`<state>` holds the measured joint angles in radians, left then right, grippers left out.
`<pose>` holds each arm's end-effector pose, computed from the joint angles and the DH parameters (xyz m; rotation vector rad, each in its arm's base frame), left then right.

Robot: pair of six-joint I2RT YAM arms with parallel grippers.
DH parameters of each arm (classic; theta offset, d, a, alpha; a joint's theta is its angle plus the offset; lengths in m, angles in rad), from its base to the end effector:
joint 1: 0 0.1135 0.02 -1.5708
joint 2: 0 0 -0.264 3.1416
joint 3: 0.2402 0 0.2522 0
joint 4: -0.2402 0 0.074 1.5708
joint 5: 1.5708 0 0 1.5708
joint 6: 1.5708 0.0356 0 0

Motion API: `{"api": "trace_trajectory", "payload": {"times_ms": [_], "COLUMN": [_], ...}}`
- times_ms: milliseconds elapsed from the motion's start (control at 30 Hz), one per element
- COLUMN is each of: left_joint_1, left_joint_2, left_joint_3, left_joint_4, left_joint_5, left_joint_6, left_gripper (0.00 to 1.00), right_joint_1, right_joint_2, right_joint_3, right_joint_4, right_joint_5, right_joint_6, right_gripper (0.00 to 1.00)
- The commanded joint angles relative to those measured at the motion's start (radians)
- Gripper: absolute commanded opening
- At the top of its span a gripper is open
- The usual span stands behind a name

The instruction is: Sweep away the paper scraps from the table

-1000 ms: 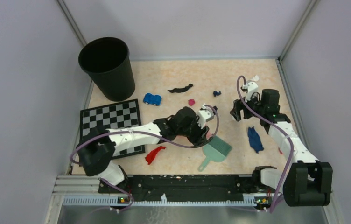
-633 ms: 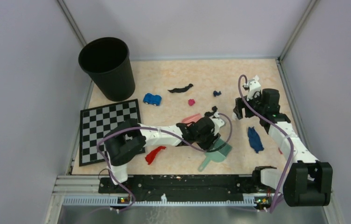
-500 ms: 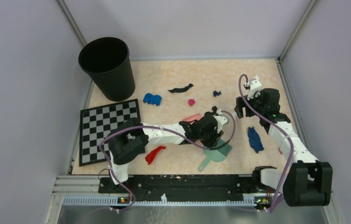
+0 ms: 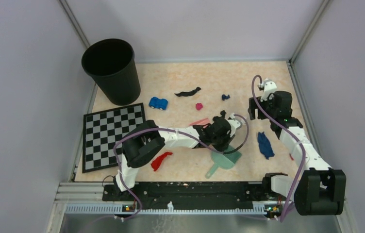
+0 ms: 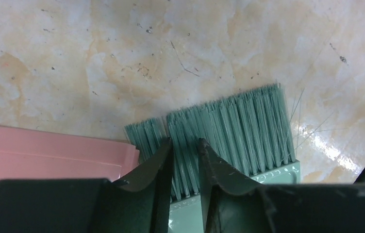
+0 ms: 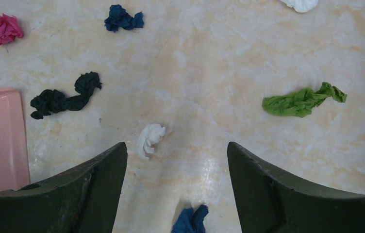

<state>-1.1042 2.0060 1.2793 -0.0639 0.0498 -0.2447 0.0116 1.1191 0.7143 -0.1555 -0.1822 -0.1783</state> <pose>0.1924 -0.3860 0.1571 1.0546 2.2402 -0.6839 0.2458 0.0093 0.2518 -0.3075 2.0998 0.0953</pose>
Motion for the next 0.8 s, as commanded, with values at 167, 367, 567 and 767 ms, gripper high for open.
{"api": "trace_trajectory", "payload": {"times_ms": [167,367,567,767], "left_joint_1": [0.003,0.007,0.069,0.164], "left_joint_2": [-0.006,-0.076,-0.187,-0.284], "left_joint_3": [0.022,0.015,-0.053,-0.14], "left_joint_4": [0.002,0.019,0.106,0.189], "left_joint_5": [0.014,-0.013,-0.002,0.047], "left_joint_6": [-0.034,-0.098,-0.277,-0.453], "left_gripper": [0.08,0.0,0.0,0.0], "right_joint_1": [-0.009,-0.009,-0.008,-0.009], "right_joint_2": [-0.037,-0.06,-0.069,-0.08], "right_joint_3": [0.037,0.03,0.042,0.053], "right_joint_4": [0.05,0.045,0.018,0.003], "right_joint_5": [0.035,-0.01,-0.076,-0.128], "right_joint_6": [0.024,0.015,0.045,0.067], "right_gripper": [0.74,0.73,0.74,0.74]}}
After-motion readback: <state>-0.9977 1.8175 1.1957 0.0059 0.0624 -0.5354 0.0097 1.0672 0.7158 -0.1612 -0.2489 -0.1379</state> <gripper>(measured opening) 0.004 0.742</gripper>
